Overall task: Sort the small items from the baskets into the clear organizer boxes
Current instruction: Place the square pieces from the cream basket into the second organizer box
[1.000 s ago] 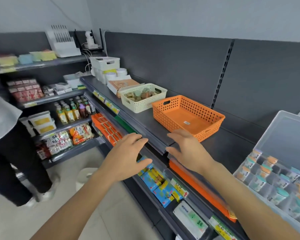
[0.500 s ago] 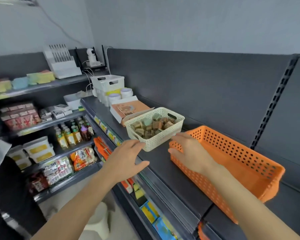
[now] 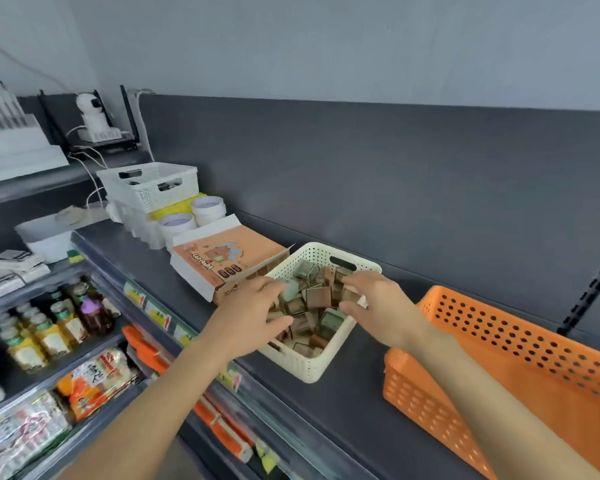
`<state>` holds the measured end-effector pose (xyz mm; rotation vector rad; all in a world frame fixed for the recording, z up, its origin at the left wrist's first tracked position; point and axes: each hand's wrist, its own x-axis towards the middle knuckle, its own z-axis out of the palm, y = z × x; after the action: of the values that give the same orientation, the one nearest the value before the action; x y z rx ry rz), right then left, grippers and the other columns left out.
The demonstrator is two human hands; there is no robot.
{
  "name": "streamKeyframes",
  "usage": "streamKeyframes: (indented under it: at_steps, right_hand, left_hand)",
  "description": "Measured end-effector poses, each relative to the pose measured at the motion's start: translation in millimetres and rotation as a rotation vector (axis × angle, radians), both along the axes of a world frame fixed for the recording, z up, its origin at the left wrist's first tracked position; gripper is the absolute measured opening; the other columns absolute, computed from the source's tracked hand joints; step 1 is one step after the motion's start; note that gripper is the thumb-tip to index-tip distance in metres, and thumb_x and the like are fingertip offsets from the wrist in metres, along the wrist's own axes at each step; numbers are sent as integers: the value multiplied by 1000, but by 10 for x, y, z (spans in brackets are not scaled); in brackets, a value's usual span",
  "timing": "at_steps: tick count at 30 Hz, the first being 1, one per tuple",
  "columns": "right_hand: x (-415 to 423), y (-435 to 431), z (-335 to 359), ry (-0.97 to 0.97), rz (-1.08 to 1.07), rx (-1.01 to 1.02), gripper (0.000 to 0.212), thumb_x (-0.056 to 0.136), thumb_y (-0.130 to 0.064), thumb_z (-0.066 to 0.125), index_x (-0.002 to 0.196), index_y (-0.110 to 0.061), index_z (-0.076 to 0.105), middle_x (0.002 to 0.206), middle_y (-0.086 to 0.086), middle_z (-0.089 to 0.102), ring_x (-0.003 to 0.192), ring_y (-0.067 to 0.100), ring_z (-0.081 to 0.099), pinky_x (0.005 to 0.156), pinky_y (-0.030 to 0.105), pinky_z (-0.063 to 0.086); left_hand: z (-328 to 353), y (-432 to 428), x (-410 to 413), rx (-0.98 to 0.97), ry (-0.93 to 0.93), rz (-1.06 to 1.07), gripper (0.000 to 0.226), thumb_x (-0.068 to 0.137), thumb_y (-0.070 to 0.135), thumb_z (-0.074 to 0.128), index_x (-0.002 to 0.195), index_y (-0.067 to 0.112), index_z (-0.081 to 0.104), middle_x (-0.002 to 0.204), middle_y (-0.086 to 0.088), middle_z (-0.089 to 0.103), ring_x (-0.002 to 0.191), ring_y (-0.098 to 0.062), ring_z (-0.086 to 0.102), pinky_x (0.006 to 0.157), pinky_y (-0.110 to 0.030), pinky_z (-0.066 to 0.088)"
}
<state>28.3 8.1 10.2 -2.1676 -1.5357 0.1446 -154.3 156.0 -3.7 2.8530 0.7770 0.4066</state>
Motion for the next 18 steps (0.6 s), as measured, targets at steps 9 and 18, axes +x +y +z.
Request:
streamKeyframes:
  at_steps: [9, 18]
  right_hand:
    - [-108, 720, -134, 8, -155, -42, 47, 92, -27, 58, 137, -18, 49, 125, 2, 54, 119, 20, 47, 97, 32, 43]
    - [-50, 883, -197, -48, -206, -199, 60, 86, -33, 64, 140, -16, 43, 137, 4, 48, 129, 20, 39, 103, 32, 39]
  left_hand:
    - [-107, 967, 292, -34, 121, -302, 66, 90, 44, 55, 147, 26, 28, 150, 11, 29, 134, -8, 31, 106, -29, 37]
    - [-156, 1171, 595, 25, 241, -473, 65, 92, 35, 52, 149, 21, 24, 152, 5, 30, 139, -11, 26, 114, -30, 21]
